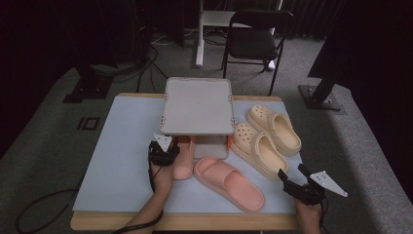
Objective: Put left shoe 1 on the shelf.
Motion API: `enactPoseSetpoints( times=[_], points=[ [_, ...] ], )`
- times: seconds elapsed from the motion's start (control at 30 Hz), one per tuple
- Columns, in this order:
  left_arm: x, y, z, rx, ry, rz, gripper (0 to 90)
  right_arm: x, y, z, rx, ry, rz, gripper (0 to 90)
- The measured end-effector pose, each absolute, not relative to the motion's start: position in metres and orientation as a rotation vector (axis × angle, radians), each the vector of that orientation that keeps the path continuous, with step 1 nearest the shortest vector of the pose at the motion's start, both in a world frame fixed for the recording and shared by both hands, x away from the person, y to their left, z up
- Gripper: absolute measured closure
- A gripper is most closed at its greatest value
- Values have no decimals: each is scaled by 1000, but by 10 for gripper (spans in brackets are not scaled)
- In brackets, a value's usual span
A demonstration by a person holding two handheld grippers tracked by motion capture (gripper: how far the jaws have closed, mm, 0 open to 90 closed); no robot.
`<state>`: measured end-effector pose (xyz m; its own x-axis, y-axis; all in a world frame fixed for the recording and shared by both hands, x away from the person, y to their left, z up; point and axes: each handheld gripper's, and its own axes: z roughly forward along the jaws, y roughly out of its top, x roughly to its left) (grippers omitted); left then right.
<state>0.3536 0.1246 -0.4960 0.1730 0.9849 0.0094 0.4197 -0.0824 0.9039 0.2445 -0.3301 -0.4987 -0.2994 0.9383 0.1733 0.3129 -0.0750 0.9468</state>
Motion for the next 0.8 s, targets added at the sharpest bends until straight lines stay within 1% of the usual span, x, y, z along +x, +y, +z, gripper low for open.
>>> enactPoseSetpoints(
  times=[0.2, 0.27, 0.3, 0.5, 0.8],
  points=[
    [335, 138, -486, 1629, 1326, 766, 517, 244, -328, -498, 1353, 1633, 1391, 114],
    [332, 140, -484, 1638, 1326, 740, 476, 244, -328, -498, 1348, 1634, 1392, 114],
    [326, 143, -482, 1656, 1315, 722, 476, 244, -328, -497, 1346, 1635, 1395, 114],
    [305, 154, -477, 1701, 1260, 699, 471, 243, -328, -496, 1344, 1628, 1401, 114],
    [283, 169, -485, 1742, 1247, 657, 470, 244, -326, -496, 1345, 1637, 1394, 114]
  ],
)
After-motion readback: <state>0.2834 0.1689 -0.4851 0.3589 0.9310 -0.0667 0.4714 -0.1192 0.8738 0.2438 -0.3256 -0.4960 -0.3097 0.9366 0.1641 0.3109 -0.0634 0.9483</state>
